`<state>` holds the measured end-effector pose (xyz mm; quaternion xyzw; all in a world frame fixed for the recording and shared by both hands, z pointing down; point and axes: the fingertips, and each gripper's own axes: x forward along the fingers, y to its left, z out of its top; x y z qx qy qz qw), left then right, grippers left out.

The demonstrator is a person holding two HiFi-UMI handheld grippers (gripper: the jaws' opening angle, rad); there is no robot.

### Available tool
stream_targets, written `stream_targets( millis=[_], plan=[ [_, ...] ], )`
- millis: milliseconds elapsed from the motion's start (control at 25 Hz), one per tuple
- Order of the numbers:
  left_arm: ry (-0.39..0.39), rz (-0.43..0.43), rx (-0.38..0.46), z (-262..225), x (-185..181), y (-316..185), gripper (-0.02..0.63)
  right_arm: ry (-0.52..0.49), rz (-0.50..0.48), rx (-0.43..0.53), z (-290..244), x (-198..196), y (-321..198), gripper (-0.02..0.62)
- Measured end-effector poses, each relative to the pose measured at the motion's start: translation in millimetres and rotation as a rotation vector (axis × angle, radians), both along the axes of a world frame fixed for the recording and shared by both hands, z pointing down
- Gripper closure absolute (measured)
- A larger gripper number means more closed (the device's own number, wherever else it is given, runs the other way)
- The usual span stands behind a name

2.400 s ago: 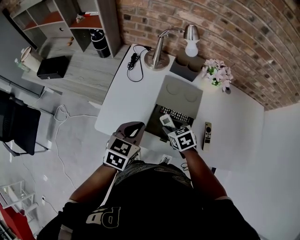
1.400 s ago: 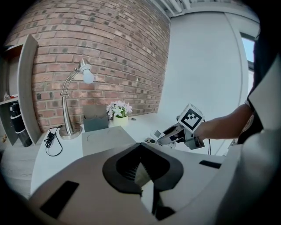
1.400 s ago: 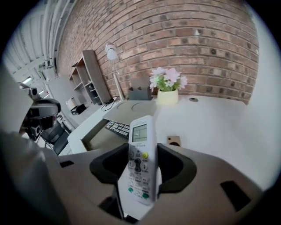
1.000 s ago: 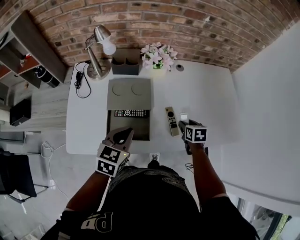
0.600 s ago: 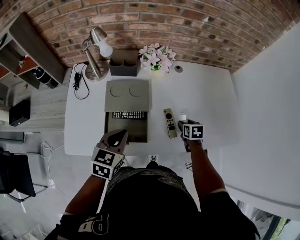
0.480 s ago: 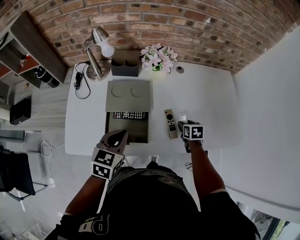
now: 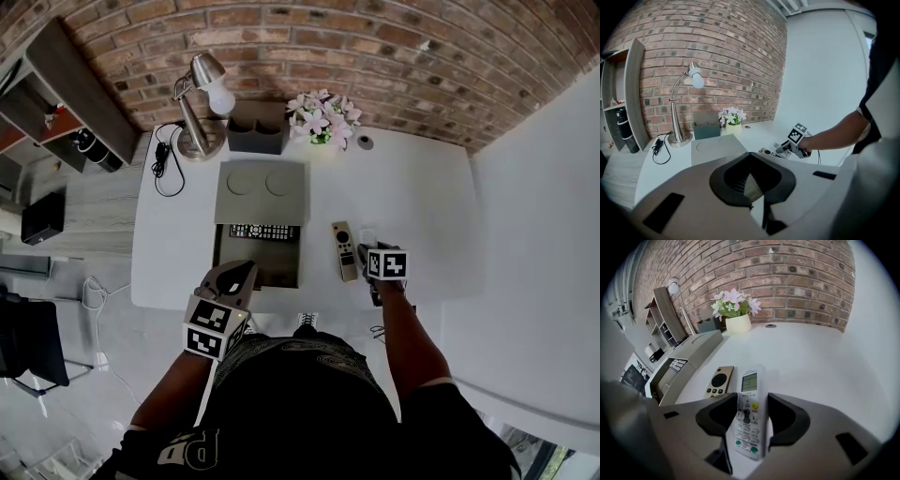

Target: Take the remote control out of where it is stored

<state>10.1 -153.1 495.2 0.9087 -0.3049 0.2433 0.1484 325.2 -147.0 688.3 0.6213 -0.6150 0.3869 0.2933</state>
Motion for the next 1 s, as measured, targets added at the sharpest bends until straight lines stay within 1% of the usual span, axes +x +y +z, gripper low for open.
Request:
stream_targets(
  millis=[240,440,720,1000],
  plan=[
    [-0.002,-0.003,-0.005,0.0,-2.0,-0.2,0.600,0.028,-0.016,-0.023,6.4,4.5,4.1,0.388],
    [-0.003,-0.001,0.002,-0.9,-2.3,-0.4,0.600,0.013,-0.001,-0.016,8.9,6.9,5.5,0.388],
    [-0.002,0.004,0.000,-1.5,-2.4,1.0,0.601,0.039,-0.013,-0.016,5.3,9.4,6.6,0.387],
    [0.006,0.006,0.000,-2.6,-2.5,2.6,0.601,0.065,0.006,0.015,-5.3,16.4,9.9,0.387]
  ],
)
